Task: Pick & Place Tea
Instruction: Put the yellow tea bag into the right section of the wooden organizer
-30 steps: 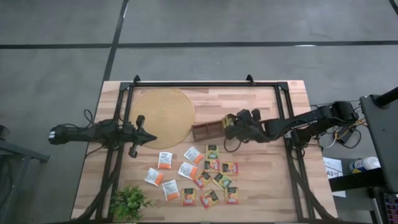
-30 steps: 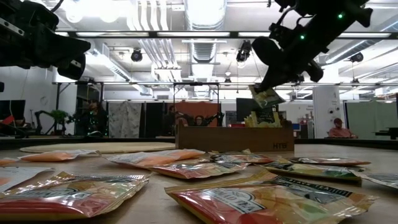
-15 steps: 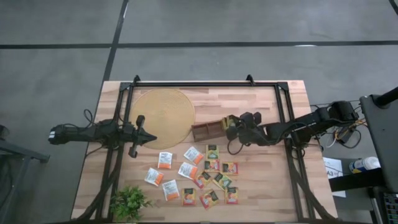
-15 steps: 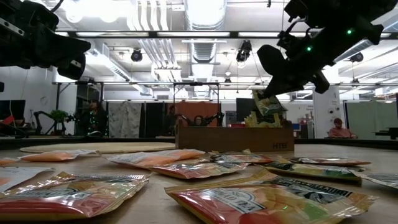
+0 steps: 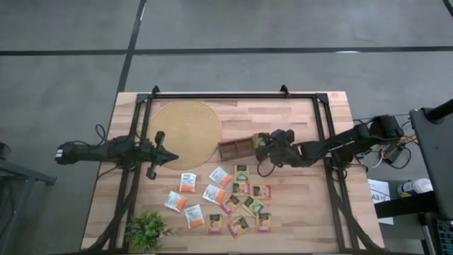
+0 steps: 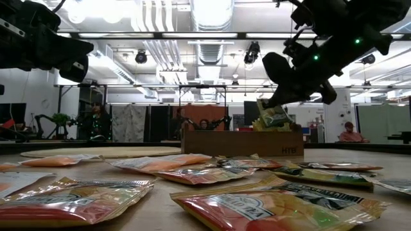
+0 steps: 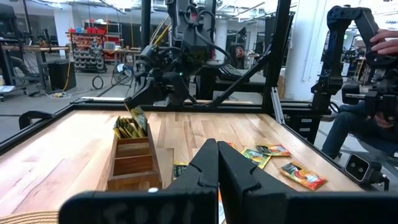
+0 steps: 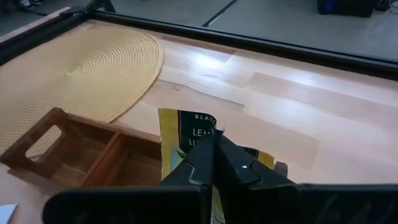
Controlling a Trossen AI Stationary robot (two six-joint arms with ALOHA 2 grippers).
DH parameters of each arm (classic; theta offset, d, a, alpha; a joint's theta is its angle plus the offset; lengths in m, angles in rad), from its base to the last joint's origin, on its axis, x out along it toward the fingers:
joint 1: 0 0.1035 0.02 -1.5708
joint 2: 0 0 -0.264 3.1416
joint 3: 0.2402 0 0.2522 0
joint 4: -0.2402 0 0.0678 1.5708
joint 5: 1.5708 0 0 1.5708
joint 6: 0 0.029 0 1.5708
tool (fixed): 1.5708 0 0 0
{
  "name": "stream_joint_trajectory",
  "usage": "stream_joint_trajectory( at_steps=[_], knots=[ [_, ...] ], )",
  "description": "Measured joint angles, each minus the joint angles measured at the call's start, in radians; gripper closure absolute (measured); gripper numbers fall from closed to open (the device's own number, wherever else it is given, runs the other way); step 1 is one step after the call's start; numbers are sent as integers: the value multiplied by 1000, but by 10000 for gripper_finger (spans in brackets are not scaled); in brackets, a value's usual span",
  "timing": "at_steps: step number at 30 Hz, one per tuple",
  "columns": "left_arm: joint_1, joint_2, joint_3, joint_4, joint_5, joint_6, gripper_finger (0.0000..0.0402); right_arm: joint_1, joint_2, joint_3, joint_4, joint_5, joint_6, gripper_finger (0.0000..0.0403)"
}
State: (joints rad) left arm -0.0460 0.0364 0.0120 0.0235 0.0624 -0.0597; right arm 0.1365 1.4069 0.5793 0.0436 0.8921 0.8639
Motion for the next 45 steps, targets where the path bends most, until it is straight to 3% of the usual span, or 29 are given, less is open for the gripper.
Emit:
stream_joint_trajectory(
  at_steps=[19,28,45],
  knots=[
    [0,0,0,0,0,0,401,-16,31,-24,69,53,25,394],
    [-1,0,0,0,0,0,401,-48,35,-24,136,-38,-85,394],
    [-1,0,0,0,0,0,401,-65,36,-38,123,-28,-105,392]
  ],
)
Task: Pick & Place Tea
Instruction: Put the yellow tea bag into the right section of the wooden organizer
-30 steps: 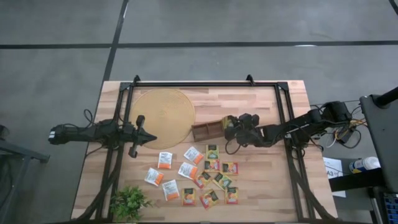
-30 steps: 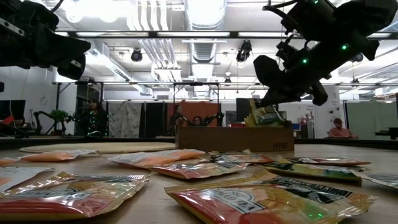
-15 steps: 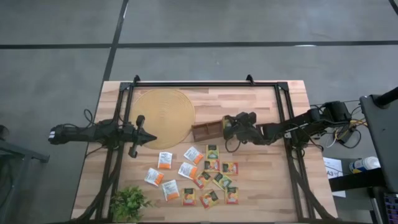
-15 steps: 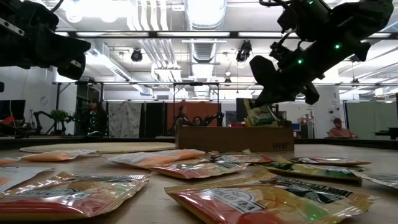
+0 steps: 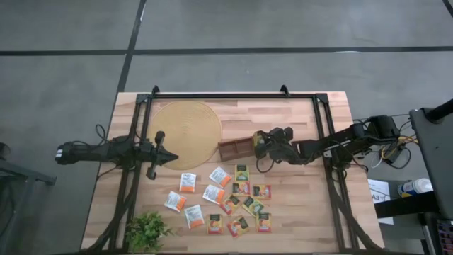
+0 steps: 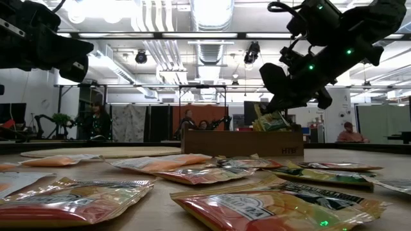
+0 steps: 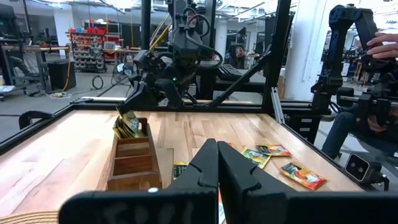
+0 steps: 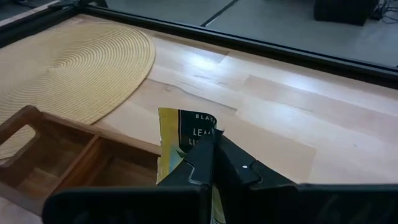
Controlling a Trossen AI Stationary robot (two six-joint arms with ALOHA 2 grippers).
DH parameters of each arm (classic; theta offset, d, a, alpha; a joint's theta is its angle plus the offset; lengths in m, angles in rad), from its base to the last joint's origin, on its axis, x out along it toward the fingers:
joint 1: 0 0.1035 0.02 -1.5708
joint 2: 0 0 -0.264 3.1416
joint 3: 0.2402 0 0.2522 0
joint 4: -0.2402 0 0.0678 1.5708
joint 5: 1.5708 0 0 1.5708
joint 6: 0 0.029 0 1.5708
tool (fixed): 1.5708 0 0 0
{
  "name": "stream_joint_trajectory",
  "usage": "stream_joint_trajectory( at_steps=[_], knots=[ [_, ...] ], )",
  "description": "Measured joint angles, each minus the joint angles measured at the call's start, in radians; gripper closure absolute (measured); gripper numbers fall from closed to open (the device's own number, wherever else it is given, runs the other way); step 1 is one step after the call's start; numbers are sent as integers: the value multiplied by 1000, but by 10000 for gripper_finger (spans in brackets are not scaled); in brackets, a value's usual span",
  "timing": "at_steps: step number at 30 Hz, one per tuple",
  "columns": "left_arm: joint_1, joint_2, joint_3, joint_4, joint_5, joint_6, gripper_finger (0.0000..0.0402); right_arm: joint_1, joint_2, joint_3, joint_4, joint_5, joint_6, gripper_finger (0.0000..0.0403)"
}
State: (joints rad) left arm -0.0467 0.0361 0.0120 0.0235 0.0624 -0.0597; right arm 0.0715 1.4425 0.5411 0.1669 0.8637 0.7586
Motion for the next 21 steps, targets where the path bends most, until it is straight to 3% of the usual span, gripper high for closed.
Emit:
stream_joint_trajectory(
  at_steps=[14,21],
  knots=[
    [0,0,0,0,0,0,401,-3,0,-19,4,3,56,298],
    [0,0,0,0,0,0,401,-3,0,-19,5,3,54,273]
  ],
)
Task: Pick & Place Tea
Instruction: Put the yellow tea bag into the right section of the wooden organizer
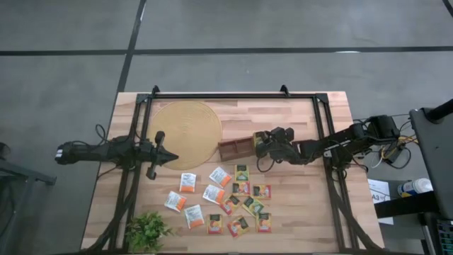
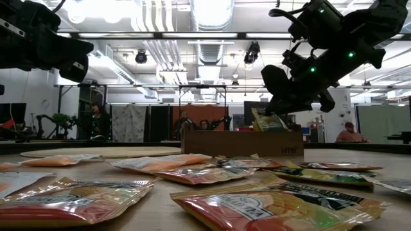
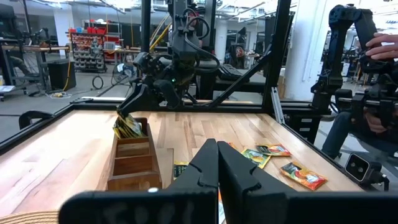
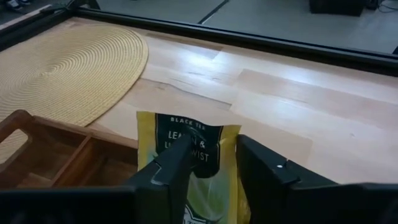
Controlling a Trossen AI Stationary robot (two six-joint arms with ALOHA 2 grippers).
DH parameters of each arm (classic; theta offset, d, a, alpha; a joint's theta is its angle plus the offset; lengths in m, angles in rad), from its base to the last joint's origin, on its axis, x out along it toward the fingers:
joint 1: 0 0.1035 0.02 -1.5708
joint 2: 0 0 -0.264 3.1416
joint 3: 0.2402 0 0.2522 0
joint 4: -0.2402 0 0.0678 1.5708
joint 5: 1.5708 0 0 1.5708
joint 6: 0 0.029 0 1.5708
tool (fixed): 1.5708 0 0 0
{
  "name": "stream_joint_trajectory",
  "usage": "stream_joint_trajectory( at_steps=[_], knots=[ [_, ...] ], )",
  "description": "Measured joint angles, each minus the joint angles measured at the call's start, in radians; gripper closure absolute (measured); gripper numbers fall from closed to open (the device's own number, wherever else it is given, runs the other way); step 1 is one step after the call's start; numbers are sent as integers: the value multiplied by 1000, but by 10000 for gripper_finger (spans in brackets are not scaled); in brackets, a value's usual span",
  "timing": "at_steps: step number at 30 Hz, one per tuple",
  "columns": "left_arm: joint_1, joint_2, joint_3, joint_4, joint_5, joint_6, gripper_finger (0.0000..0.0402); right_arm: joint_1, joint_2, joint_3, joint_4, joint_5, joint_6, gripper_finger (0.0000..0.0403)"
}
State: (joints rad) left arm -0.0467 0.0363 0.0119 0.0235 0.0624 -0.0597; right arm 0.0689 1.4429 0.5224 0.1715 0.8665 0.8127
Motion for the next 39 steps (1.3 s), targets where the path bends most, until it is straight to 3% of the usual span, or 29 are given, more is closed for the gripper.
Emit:
stream_joint_trajectory(
  at_steps=[13,17,21,25,31,39],
  knots=[
    [1,0,0,0,0,0,401,4,-7,5,0,-1,-25,268],
    [1,0,0,0,0,0,401,22,-47,34,1,-2,-162,265],
    [1,0,0,0,0,0,401,45,-107,82,-1,-15,-409,267],
    [1,0,0,0,0,0,401,57,-158,148,-64,-139,-619,291],
    [1,0,0,0,0,0,401,56,-174,249,-362,-315,-675,380],
    [0,0,0,0,0,0,401,-15,-124,298,-569,-576,-820,395]
  ],
)
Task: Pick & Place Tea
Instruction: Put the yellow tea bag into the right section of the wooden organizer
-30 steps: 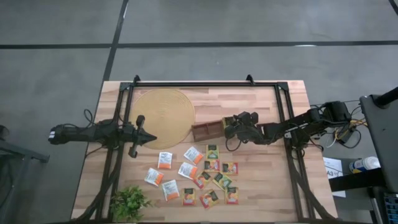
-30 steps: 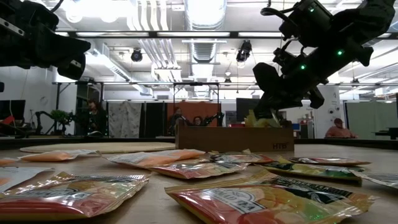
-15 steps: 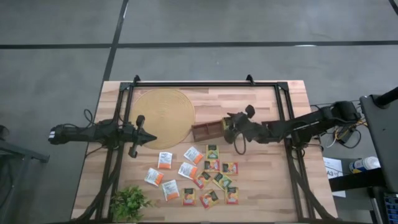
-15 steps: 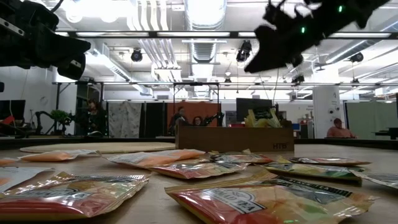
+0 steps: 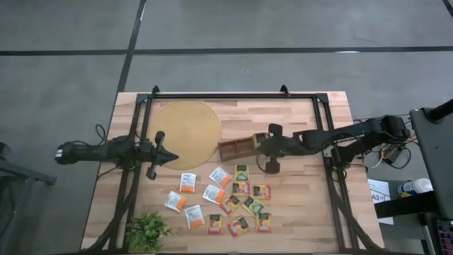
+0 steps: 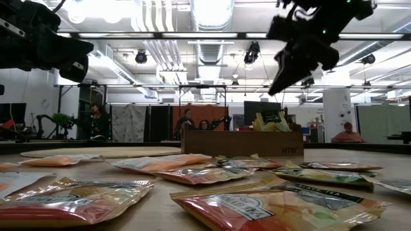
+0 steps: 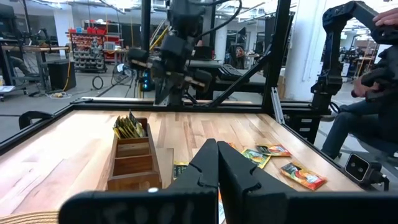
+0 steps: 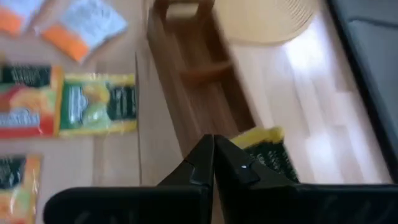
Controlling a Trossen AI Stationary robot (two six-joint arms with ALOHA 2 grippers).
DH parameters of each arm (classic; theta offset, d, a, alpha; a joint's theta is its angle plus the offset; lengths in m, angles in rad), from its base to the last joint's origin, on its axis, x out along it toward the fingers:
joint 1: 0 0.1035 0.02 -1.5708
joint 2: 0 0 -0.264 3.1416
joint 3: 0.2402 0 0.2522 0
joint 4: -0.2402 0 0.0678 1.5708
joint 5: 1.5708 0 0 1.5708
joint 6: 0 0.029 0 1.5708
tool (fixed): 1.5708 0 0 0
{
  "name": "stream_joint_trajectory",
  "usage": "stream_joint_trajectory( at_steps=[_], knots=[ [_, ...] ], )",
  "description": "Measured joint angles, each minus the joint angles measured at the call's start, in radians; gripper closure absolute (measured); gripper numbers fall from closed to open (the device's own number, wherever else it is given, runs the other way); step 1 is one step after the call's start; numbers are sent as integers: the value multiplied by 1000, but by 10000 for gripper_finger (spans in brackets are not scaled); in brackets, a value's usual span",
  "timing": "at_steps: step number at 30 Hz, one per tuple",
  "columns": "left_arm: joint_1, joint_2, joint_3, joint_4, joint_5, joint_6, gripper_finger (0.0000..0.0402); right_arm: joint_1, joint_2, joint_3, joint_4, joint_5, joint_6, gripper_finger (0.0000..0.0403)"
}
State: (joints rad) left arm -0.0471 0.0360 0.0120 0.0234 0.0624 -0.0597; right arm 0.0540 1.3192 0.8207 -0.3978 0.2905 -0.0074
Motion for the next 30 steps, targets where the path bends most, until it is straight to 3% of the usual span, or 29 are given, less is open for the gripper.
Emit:
stream_joint_trajectory(
  at_steps=[11,25,30],
  knots=[
    [0,0,0,0,0,0,401,-108,90,7,-26,-159,-126,395],
    [0,0,0,0,0,0,401,-135,177,6,-59,-160,-186,395],
    [0,0,0,0,0,0,401,-136,191,8,-52,-106,-181,395]
  ],
)
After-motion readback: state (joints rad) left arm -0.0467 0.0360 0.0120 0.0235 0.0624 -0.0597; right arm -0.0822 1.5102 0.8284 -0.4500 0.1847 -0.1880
